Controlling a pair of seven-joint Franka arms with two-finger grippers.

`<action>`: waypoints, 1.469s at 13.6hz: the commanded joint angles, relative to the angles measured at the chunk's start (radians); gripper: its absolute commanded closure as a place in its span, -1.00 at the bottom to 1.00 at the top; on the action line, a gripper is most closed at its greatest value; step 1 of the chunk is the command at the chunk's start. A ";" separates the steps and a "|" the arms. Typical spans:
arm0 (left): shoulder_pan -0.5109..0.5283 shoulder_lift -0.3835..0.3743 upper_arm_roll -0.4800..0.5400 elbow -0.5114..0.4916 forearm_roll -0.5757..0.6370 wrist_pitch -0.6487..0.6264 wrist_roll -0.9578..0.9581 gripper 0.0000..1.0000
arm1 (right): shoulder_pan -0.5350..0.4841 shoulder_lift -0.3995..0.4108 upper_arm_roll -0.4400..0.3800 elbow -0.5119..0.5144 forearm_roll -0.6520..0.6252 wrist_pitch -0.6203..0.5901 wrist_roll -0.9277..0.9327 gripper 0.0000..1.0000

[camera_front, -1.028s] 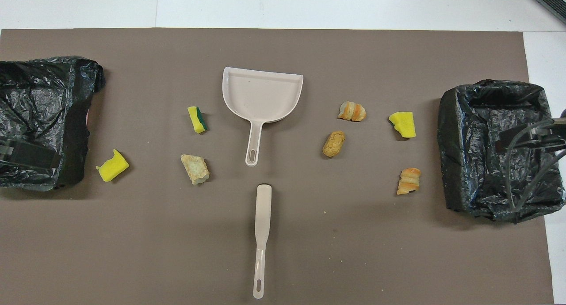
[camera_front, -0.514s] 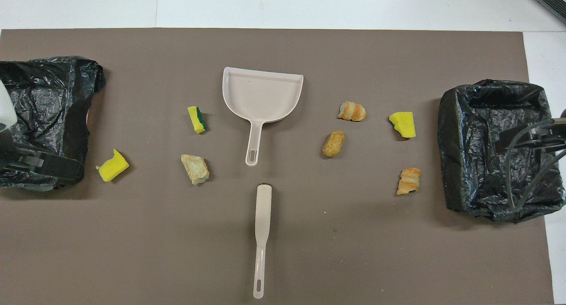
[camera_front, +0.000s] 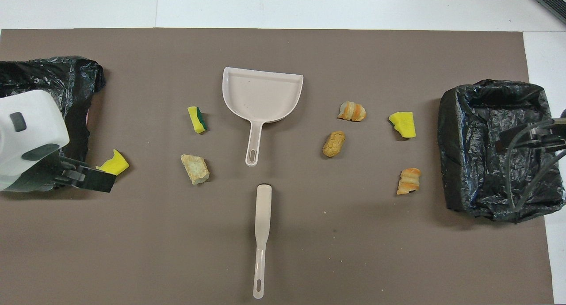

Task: Sweep and dump trash in bin
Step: 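Move the left gripper in from the bin toward the beige brush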

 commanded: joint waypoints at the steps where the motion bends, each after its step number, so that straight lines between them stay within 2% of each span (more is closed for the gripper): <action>1: -0.023 -0.043 0.010 -0.061 -0.011 0.042 -0.023 -1.00 | -0.002 -0.011 -0.001 -0.005 0.018 -0.002 0.013 -1.00; 9: -0.210 -0.043 0.010 -0.232 -0.014 0.178 -0.205 -1.00 | -0.002 -0.011 -0.001 -0.005 0.018 -0.002 0.013 -1.00; 16: -0.417 -0.049 0.010 -0.442 -0.022 0.373 -0.394 -1.00 | -0.002 -0.011 -0.001 -0.005 0.018 -0.002 0.013 -1.00; 18: -0.431 -0.058 0.009 -0.469 -0.024 0.387 -0.403 -1.00 | -0.002 -0.011 -0.001 -0.005 0.018 -0.002 0.013 -1.00; 20: -0.498 -0.043 0.010 -0.483 -0.024 0.388 -0.406 -1.00 | -0.002 -0.011 -0.001 -0.005 0.018 -0.002 0.013 -1.00</action>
